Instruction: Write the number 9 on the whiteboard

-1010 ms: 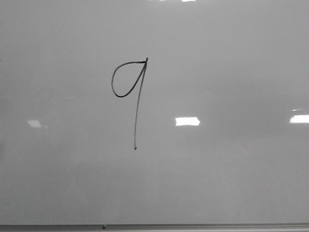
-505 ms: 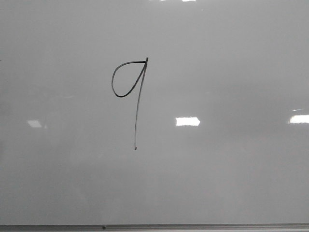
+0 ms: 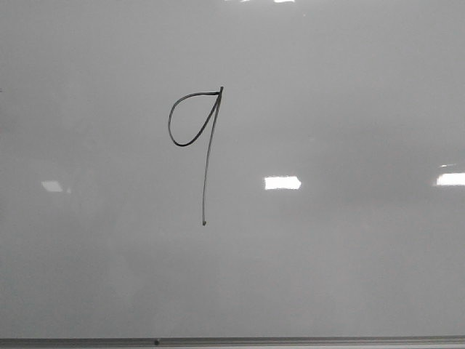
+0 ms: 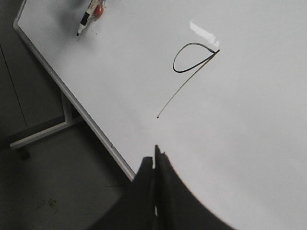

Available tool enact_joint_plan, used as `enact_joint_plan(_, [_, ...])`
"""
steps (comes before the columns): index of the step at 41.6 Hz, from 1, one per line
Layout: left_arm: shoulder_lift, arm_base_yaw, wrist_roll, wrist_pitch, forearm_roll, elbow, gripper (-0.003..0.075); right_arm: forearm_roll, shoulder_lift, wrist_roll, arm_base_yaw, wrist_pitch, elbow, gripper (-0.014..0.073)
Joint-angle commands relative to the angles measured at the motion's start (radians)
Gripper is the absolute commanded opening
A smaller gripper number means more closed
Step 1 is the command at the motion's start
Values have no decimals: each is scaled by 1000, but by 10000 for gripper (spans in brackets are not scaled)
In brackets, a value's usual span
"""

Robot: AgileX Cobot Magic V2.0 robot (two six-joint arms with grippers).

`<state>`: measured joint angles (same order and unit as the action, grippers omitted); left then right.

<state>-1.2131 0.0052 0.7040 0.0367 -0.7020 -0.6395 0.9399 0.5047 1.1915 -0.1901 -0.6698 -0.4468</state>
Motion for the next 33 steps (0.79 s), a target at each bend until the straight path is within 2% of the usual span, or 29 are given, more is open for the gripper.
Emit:
enact_joint_plan(1, [152, 2, -10, 4, 7, -24, 458, 47, 2, 1, 7, 42, -24, -69])
enact_joint_plan(5, [268, 2, -10, 81, 31, -24, 417, 47, 2, 1, 7, 42, -24, -69])
enact_joint_plan(8, [349, 2, -10, 128, 43, -16, 350, 47, 2, 1, 7, 42, -24, -69])
enact_joint_plan(19, [589, 2, -10, 231, 47, 23, -7, 47, 2, 1, 7, 42, -24, -69])
enact_joint_plan(33, [628, 2, -8, 231, 47, 23, -19, 47, 2, 1, 7, 41, -24, -69])
